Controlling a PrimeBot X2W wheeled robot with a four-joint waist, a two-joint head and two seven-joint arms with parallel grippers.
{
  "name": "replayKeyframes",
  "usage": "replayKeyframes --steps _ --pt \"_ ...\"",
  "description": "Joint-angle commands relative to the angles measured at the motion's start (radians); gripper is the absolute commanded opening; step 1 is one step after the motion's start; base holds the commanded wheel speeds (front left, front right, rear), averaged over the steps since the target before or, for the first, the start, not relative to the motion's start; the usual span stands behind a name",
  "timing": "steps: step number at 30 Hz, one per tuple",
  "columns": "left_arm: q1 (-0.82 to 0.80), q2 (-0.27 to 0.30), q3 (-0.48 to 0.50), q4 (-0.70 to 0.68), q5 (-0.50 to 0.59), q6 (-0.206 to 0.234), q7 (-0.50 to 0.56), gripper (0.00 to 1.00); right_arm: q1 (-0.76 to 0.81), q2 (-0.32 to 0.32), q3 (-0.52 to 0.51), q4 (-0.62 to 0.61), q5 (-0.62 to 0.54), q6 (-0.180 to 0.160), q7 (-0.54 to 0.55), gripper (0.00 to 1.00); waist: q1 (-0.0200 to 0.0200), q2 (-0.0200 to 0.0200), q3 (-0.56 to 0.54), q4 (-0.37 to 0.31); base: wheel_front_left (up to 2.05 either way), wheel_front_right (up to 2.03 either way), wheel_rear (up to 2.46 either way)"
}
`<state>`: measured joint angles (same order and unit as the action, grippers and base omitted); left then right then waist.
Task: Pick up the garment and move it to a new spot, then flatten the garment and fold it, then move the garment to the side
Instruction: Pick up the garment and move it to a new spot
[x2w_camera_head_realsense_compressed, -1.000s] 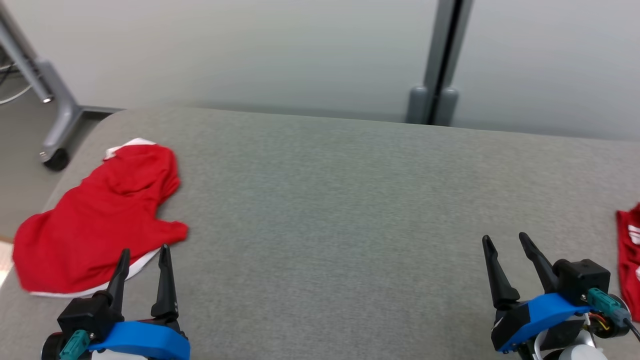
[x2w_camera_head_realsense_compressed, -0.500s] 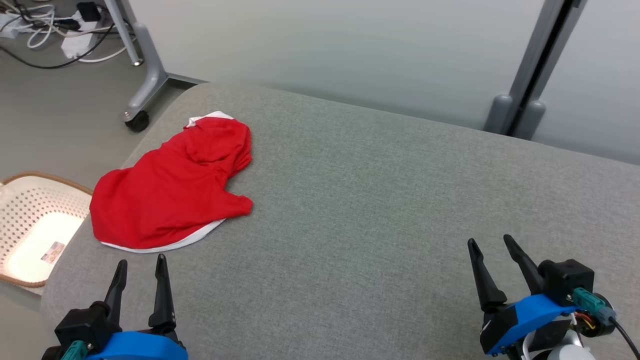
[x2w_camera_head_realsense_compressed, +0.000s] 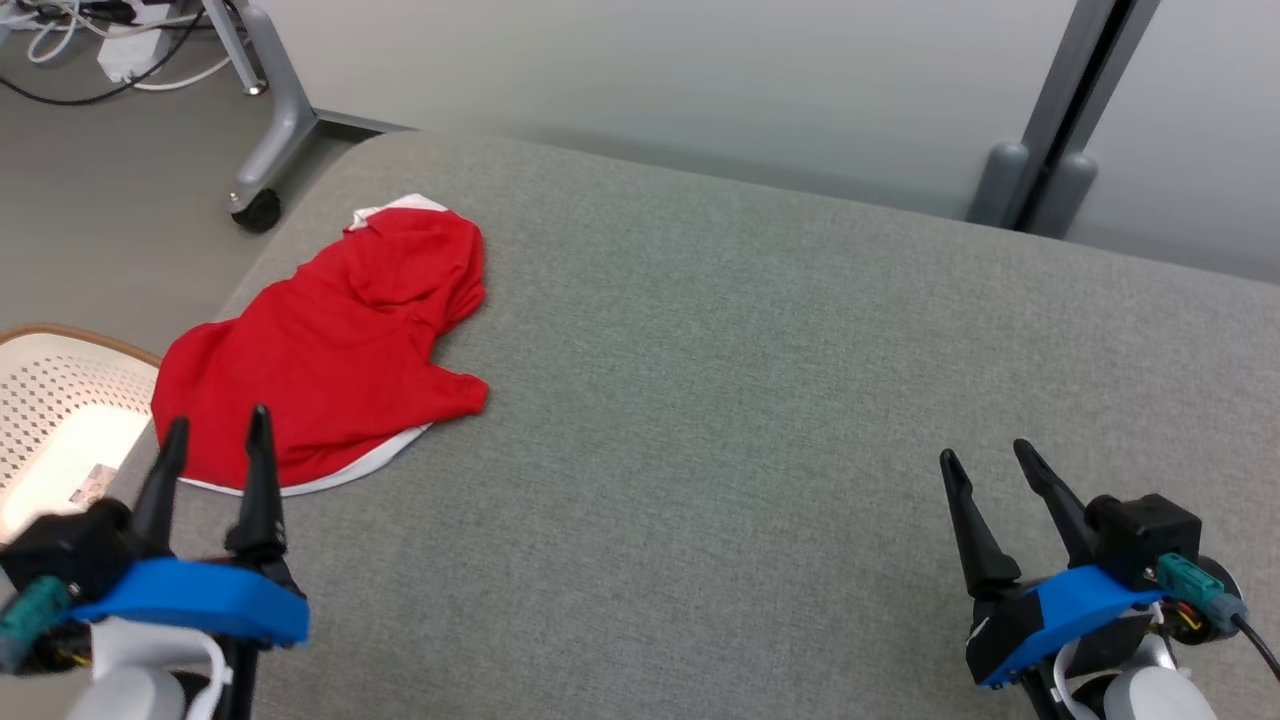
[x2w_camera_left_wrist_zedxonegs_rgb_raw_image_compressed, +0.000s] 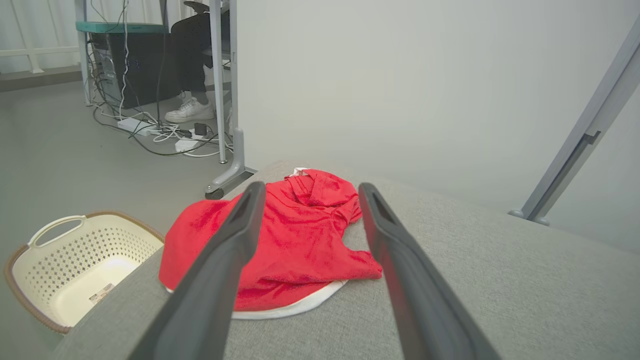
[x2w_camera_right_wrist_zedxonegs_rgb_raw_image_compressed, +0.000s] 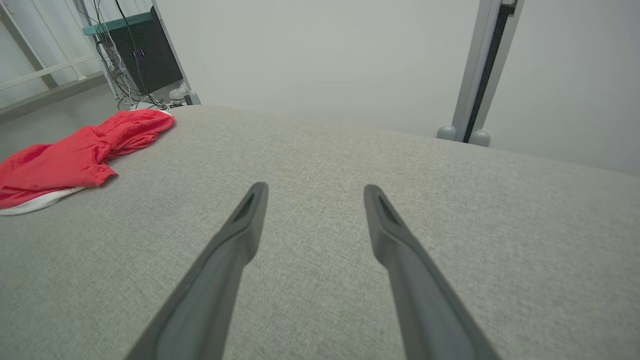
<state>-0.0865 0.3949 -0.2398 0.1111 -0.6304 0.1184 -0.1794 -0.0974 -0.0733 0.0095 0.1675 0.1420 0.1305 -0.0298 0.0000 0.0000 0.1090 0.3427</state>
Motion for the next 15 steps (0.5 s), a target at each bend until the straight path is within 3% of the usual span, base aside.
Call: replayKeyframes --steps 1,7,15 --pt "-0.044 0.03 0.014 -0.014 -0.01 -0.015 0.031 1.0 -0.015 -0.009 0.004 -0.014 -0.002 0.001 0.002 1.0 0.0 0.0 0.019 -0.005 0.0 0.0 0.0" --pt "-0.199 0.137 0.088 0.002 -0.093 -0.046 0.188 1.0 -0.069 -0.024 0.027 -0.062 -0.009 0.001 0.018 1.0 0.0 0.0 0.13 -0.068 0.0 0.0 0.0" --pt "-0.319 0.29 0.198 0.135 -0.215 -0.005 0.439 1.0 -0.157 -0.035 0.069 -0.116 -0.021 0.001 0.026 1.0 0.0 0.0 0.315 -0.24 0.0 0.0 0.0"
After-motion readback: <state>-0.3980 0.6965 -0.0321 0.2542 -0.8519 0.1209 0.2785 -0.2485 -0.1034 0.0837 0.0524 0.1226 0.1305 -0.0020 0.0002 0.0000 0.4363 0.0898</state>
